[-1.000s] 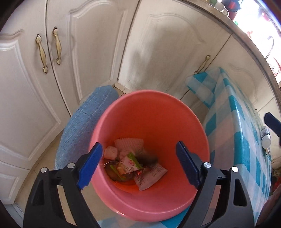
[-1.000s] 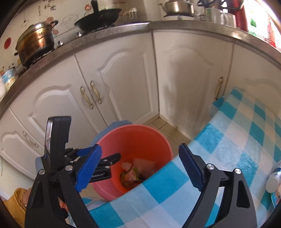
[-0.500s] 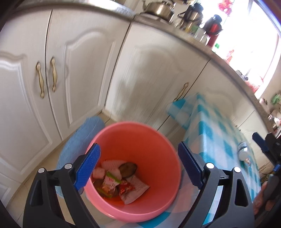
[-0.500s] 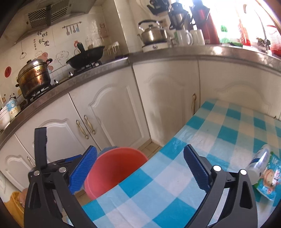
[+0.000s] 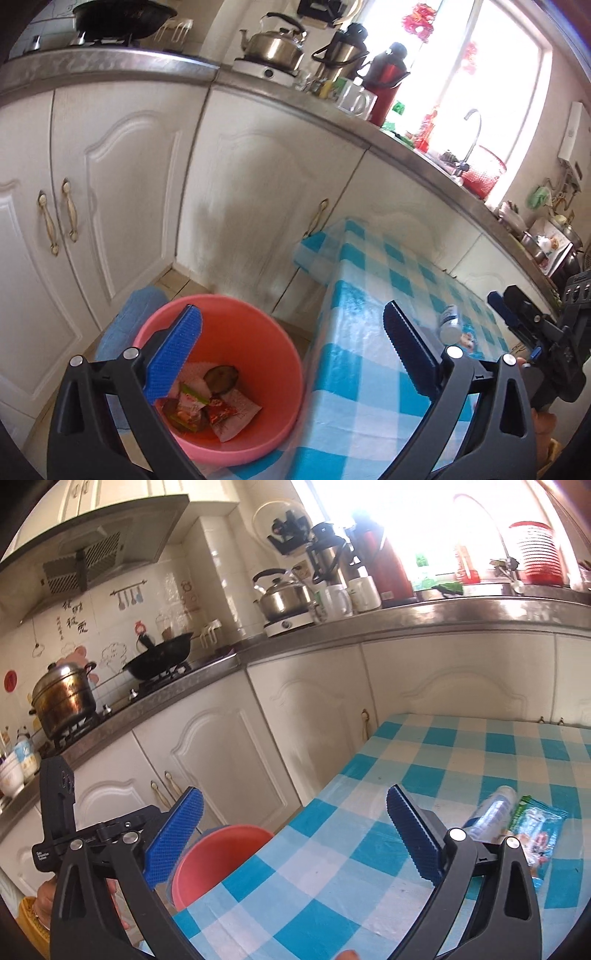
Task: Collect trash
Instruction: 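Bring both open tools back over the table to the bottle and cow packet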
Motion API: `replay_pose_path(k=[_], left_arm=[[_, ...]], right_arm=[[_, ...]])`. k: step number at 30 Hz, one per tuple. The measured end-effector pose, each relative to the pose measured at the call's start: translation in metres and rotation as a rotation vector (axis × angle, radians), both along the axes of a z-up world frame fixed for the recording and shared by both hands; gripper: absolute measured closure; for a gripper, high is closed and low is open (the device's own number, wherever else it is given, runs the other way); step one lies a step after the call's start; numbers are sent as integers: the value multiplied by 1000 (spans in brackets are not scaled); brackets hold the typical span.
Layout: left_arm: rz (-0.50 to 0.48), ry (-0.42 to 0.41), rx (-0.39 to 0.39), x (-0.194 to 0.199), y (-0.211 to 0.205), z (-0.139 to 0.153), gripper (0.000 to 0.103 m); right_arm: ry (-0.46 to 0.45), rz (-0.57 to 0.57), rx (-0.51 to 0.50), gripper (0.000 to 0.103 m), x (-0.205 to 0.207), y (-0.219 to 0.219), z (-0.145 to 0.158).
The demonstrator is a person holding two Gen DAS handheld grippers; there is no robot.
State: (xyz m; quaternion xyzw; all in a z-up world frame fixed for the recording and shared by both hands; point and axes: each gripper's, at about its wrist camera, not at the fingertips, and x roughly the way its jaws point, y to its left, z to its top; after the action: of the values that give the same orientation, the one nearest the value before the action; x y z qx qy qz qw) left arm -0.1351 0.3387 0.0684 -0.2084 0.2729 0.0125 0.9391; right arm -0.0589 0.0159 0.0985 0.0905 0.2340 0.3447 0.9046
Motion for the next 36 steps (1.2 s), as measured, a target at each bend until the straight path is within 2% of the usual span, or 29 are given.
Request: replay_pose_path(k=[3, 9, 16, 24, 27, 32, 36], left_arm=[[-12, -34, -1, 0, -11, 7, 4], [-100, -50, 35, 10, -50, 13, 4], [-166, -59, 15, 21, -91, 12, 4], [-263, -83, 68, 31, -146, 11, 4], [-299, -77, 110, 36, -169, 10, 4], [-368, -21, 174, 53, -205, 4, 4], [-406, -27, 280, 60, -236, 3, 4]], right_arm=[[3, -27, 33, 5, 2, -17, 0], [8, -55, 97, 5, 6, -53, 2], [14, -107, 175, 5, 11, -104, 2], [31, -218, 263, 5, 21, -178, -1], [43, -267, 283, 5, 25, -206, -5], [74, -328, 298, 5, 30, -240, -14], [113, -362, 309, 5, 36, -259, -25]])
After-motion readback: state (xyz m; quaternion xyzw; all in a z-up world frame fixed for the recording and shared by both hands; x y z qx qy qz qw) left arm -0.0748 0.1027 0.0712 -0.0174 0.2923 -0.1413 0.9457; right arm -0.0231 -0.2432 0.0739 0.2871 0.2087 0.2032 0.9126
